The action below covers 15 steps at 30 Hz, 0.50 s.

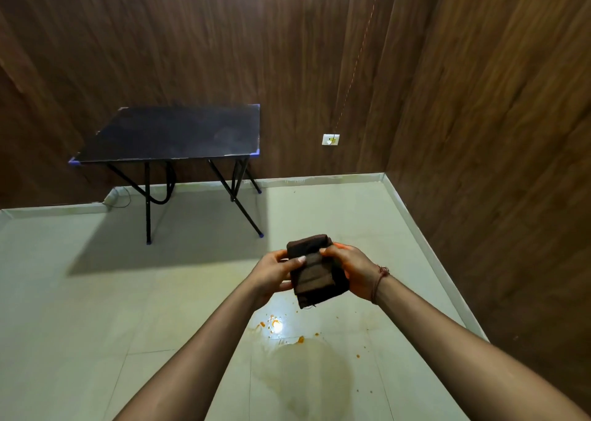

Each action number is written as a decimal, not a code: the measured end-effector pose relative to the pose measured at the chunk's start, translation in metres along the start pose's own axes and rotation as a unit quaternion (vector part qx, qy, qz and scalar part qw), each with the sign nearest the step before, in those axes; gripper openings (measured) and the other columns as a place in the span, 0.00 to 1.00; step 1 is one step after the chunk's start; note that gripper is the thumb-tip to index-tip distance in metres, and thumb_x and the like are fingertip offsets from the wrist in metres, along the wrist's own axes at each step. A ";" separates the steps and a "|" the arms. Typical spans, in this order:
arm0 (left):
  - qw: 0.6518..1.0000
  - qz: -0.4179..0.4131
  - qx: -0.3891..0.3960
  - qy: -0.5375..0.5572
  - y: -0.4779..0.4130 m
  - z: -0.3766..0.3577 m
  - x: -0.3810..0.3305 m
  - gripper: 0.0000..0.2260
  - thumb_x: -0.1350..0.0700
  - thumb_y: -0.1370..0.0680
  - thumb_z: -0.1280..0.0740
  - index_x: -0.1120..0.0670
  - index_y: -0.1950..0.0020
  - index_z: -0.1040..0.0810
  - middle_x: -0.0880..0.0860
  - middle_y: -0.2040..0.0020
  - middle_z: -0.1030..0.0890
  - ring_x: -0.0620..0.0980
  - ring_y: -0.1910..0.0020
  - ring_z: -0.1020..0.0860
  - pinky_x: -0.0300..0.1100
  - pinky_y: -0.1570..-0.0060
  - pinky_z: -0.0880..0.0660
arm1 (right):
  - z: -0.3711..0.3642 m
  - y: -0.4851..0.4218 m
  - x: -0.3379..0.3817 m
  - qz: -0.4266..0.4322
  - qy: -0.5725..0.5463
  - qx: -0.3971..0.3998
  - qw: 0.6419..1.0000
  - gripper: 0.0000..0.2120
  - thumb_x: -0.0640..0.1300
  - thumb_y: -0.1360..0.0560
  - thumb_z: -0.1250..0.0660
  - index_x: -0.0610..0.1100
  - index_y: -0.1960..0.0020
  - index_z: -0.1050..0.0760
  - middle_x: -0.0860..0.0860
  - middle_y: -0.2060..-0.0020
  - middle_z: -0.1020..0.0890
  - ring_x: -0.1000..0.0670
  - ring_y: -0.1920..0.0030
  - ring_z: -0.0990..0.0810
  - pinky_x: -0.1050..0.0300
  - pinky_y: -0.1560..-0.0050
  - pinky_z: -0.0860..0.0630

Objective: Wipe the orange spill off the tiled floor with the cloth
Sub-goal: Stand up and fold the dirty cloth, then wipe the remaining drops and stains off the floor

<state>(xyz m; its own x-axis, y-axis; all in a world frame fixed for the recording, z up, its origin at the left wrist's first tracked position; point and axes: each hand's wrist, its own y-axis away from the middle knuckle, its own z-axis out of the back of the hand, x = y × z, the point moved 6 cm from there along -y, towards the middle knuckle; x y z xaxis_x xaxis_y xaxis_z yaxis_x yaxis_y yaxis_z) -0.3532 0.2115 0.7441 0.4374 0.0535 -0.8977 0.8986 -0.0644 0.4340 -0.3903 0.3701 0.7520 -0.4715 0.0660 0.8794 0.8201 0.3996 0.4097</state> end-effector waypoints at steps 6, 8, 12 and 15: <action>0.997 0.015 -0.016 -0.072 -0.028 -0.023 0.028 0.16 0.59 0.26 0.27 0.60 0.39 0.24 0.58 0.51 0.18 0.51 0.56 0.18 0.45 0.57 0.20 | 0.040 -0.009 -0.049 -0.084 0.076 -0.030 0.993 0.10 0.35 0.25 0.29 0.39 0.45 0.20 0.42 0.47 0.16 0.44 0.48 0.16 0.51 0.45 0.20; 0.991 0.036 -0.009 -0.127 -0.045 -0.034 0.047 0.17 0.57 0.26 0.27 0.59 0.40 0.24 0.55 0.53 0.18 0.49 0.59 0.20 0.41 0.62 0.24 | 0.065 -0.015 -0.068 -0.099 0.095 -0.073 0.988 0.11 0.35 0.26 0.29 0.39 0.44 0.20 0.42 0.47 0.16 0.43 0.48 0.16 0.50 0.44 0.20; 0.959 0.060 -0.025 -0.276 -0.080 -0.046 0.088 0.17 0.49 0.26 0.27 0.54 0.42 0.25 0.50 0.50 0.18 0.48 0.55 0.22 0.39 0.65 0.29 | 0.124 -0.030 -0.112 -0.133 0.200 -0.145 0.960 0.12 0.36 0.28 0.32 0.43 0.45 0.19 0.44 0.49 0.15 0.45 0.49 0.17 0.50 0.43 0.21; 0.913 0.060 0.005 -0.402 -0.120 -0.060 0.144 0.18 0.46 0.25 0.30 0.54 0.40 0.24 0.51 0.44 0.19 0.50 0.47 0.22 0.40 0.51 0.27 | 0.178 -0.057 -0.167 -0.165 0.333 -0.167 0.913 0.14 0.38 0.29 0.35 0.48 0.46 0.20 0.48 0.53 0.16 0.46 0.50 0.19 0.54 0.48 0.22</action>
<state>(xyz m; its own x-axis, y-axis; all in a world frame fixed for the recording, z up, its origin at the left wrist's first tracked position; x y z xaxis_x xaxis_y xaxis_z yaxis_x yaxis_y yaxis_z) -0.3963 0.2866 0.5674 0.3625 -0.7041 -0.6106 0.8434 -0.0311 0.5365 -0.4159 0.4986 0.5391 -0.4994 -0.6229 0.6021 0.7750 -0.0107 0.6319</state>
